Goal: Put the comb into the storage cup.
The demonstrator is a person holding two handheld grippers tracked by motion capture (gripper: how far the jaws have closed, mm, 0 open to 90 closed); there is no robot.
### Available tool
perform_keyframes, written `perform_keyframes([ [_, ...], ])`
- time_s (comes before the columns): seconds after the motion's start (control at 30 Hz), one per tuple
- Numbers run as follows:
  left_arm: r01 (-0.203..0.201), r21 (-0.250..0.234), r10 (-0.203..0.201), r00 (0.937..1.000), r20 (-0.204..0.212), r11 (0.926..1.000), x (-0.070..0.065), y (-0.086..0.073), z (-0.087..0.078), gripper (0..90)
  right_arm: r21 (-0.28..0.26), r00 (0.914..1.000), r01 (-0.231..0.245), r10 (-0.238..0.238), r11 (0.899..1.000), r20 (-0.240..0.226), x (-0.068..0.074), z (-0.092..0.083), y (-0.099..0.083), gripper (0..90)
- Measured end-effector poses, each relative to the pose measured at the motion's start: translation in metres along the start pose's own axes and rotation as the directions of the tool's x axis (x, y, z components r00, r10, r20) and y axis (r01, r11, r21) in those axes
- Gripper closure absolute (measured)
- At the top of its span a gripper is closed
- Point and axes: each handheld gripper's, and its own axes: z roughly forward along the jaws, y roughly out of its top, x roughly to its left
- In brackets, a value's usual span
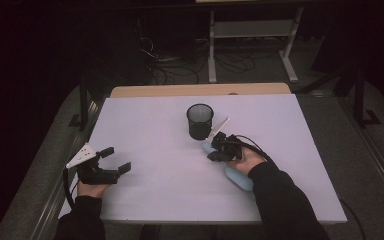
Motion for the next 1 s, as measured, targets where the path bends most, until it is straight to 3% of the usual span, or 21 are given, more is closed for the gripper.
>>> perform_keyframes([
  [0.2, -0.001, -0.001, 0.001, 1.0, 0.0, 1.0, 0.0, 0.0, 0.0, 0.0, 0.021, 0.9999, 0.011, -0.011, 1.0, 0.012, -0.001, 0.003, -0.001, 88.8],
  [0.83, -0.001, 0.004, 0.001, 1.0, -0.002, 1.0, 0.0, 0.0, 0.0, 0.0, 0.034, 0.997, -0.048, 0.045, 0.998, 0.063, -0.013, -0.001, -0.007, 88.8],
  [1.0, -0.003, 0.003, 0.003, 1.0, -0.003, 1.0, 0.0, 0.0, 0.0, 0.0, 0.031, 0.994, -0.057, 0.054, 0.998, 0.095, -0.017, -0.004, -0.009, 88.8],
])
